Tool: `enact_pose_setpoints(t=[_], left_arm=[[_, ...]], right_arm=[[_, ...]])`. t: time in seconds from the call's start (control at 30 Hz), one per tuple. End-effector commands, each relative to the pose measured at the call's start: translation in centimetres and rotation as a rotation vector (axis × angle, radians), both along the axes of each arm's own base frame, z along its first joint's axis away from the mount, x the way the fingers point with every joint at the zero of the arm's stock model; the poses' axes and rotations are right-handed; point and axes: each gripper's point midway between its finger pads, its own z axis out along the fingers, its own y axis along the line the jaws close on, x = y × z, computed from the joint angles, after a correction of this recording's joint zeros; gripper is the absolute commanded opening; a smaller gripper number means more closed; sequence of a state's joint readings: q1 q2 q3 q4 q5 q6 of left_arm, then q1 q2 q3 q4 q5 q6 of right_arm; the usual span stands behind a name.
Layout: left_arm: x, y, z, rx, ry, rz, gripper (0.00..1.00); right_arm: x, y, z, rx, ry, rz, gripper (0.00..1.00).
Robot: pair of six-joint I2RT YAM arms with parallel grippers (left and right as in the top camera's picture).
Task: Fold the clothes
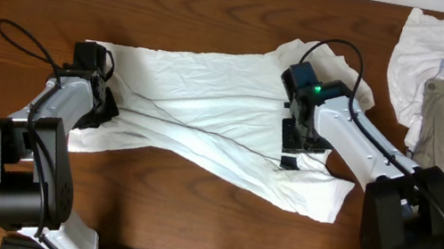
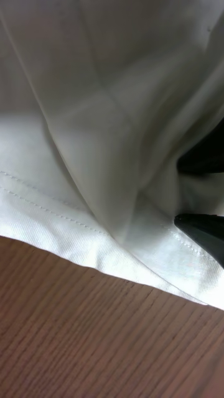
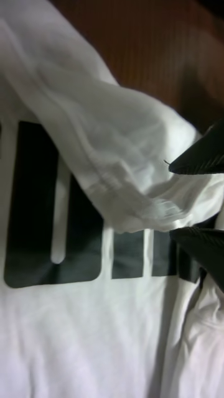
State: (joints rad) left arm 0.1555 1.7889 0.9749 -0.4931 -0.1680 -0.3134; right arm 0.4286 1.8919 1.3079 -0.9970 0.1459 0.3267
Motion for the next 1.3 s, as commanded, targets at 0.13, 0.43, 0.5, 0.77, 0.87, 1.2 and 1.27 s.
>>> enact_pose_setpoints(t=[0.13, 0.43, 0.5, 0.77, 0.87, 1.2, 1.27], left_arm=[[-2.3, -1.2, -2.7, -0.064, 0.097, -0.008, 0.24], [-2.3, -1.2, -2.7, -0.067, 0.097, -0.008, 0.24], [-2.3, -1.2, -2.7, -0.067, 0.097, -0.008, 0.24], [-2.3, -1.2, -2.7, -0.067, 0.097, -0.008, 0.24], [-2.3, -1.2, -2.7, -0.067, 0.097, -0.008, 0.24], [-2.3, -1.2, -2.7, -0.068, 0.098, -0.008, 0.24], [-2.3, -1.2, -2.7, -0.067, 0.097, -0.008, 0.24]], right_arm=[[0.5, -0.3, -0.3, -0.01, -0.005, 0.023, 0.28], [0.5, -0.3, -0.3, -0.009, -0.006, 0.023, 0.29], [0.6, -0.3, -0.5, -0.008, -0.009, 0.023, 0.31], [-0.3, -0.7, -2.0, -0.012, 0.001, 0.023, 0.29], [-0.4, -0.8, -2.4, -0.014, 0.0, 0.016, 0.06], [-1.3, -10.8, 3.9, -0.342, -0.21, -0.561, 0.01], [-2.6, -13.5, 5.7, -0.38, -0.225, -0.694, 0.01]])
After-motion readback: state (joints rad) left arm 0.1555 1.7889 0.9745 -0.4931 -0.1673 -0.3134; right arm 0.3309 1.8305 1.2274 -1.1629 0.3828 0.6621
